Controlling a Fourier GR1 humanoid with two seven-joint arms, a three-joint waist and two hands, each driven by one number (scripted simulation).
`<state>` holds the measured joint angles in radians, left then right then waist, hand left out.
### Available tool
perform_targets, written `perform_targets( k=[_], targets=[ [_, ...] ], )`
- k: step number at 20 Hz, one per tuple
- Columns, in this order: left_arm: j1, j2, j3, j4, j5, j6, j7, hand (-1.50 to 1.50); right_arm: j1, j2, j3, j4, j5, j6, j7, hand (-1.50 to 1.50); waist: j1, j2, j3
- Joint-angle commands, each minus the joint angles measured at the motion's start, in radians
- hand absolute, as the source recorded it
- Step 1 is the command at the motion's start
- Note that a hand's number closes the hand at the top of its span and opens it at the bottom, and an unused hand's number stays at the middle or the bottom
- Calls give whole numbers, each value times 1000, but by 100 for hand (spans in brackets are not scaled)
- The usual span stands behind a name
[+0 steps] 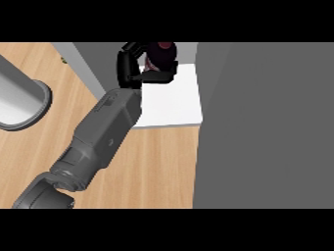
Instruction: Pick up the wine, place it into the cabinet and close the cabinet
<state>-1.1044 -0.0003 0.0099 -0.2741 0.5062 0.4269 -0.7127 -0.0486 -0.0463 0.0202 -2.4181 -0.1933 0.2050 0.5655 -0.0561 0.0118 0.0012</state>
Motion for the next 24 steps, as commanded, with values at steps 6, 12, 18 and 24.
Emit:
perform_targets(
  k=[6, 12, 18, 24],
  targets=[
    [-12, 0, 54, 94, 26, -15, -52, 150, 20, 19, 44, -100, -12, -22, 33, -150, -3, 6, -2],
    [-28, 20, 47, 149, -3, 34, -73, -150, -11, 4, 48, -80, -9, -18, 39, -150, -20, 15, -3],
    [6, 25, 40, 165, -22, 21, -75, -150, 54, 12, 19, -61, -28, 6, -31, -150, -1, 6, -1],
    [-18, 1, 23, 194, -50, 100, -69, -150, 43, -2, 21, -60, -48, 16, -6, -150, -18, 12, -2]
  ],
)
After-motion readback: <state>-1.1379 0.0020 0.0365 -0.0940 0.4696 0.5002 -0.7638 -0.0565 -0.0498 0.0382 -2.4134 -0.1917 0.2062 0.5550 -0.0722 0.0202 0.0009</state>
